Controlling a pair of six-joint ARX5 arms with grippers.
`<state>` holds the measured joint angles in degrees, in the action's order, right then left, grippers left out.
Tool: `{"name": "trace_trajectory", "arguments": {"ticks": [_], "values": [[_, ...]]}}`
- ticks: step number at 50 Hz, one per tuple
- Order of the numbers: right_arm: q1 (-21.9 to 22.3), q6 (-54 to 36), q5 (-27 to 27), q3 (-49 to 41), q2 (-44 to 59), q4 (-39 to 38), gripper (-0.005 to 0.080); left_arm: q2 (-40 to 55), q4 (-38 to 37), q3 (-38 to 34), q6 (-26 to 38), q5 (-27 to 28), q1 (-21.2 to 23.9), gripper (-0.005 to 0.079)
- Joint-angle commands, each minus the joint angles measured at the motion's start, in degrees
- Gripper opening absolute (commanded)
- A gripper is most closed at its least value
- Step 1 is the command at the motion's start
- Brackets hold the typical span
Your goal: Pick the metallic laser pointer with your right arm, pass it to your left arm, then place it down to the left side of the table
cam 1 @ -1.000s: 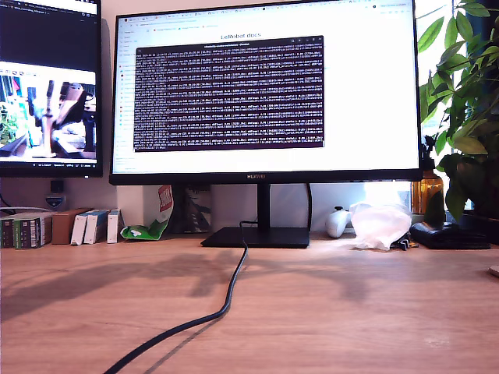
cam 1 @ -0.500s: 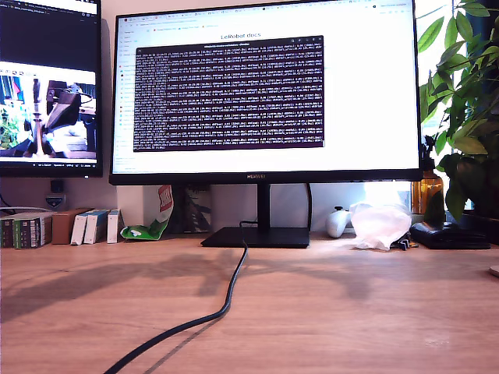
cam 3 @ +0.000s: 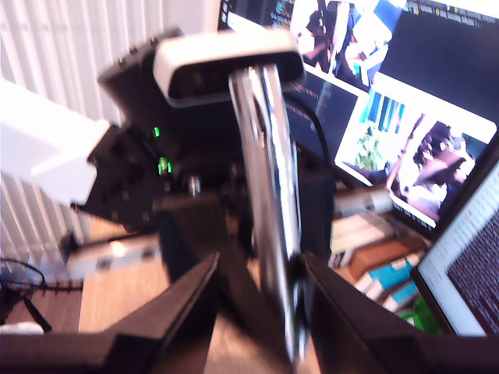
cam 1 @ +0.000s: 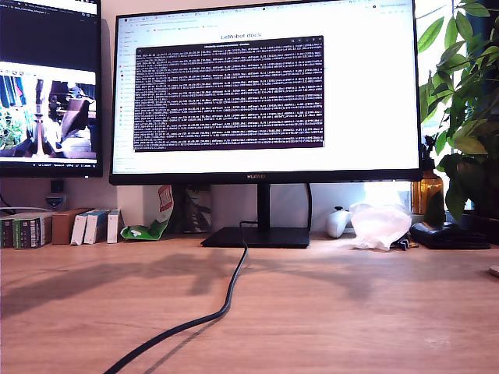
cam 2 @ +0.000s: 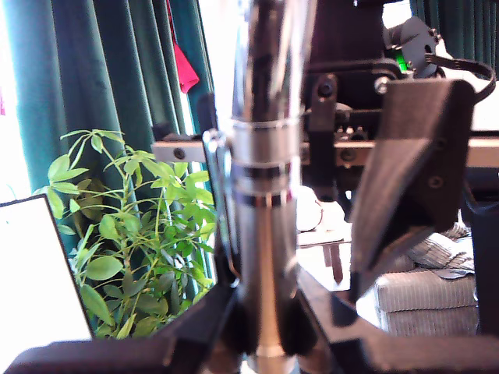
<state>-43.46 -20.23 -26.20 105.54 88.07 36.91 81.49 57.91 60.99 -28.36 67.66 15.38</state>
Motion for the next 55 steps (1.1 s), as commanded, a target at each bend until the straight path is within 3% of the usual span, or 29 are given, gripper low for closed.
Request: {"name": "trace_trajectory", "arguments": {"ticks": [1, 10, 16, 25, 33, 35, 42, 55], "values": [[-0.07, -1.33, -0.24, -0.39, -0.28, 0.26, 0.0302, -0.59, -0.48, 1.18, 0.11, -0.02, -2.73, -0.0020], [2.16, -2.58, -0.22, 0.02, -1.11, 2.12, 0.0297, -0.59, -4.83, 1.18, 0.11, 1.44, -7.52, -0.0020], [4.20, -2.69, -0.24, 0.02, -1.49, 4.79, 0.0237, -0.59, -10.64, 1.18, 0.11, 2.97, -10.47, -0.0020], [8.09, -2.67, -0.22, 0.02, -1.66, 9.97, -0.0020, -0.59, -21.73, 1.18, 0.11, 5.55, -12.96, -0.0020], [10.71, 0.96, -0.24, 0.02, -1.66, 10.99, -0.0008, -0.59, -35.10, 1.16, 1.27, 5.99, -13.88, -0.0020], [11.04, 1.77, -0.24, 0.02, -1.66, 11.43, -0.0008, -0.59, -38.62, 1.18, 4.72, 5.73, -13.88, -0.0020], [11.91, 2.86, 0.20, 0.02, -1.66, 10.99, -0.0008, -0.59, -50.29, 1.18, 13.70, 0.79, -13.90, -0.0020], [14.78, 3.54, 14.56, 0.00, -1.66, 10.71, -0.0008, -0.59, -71.12, 1.18, 28.92, -13.42, -13.88, -0.0020]]}}
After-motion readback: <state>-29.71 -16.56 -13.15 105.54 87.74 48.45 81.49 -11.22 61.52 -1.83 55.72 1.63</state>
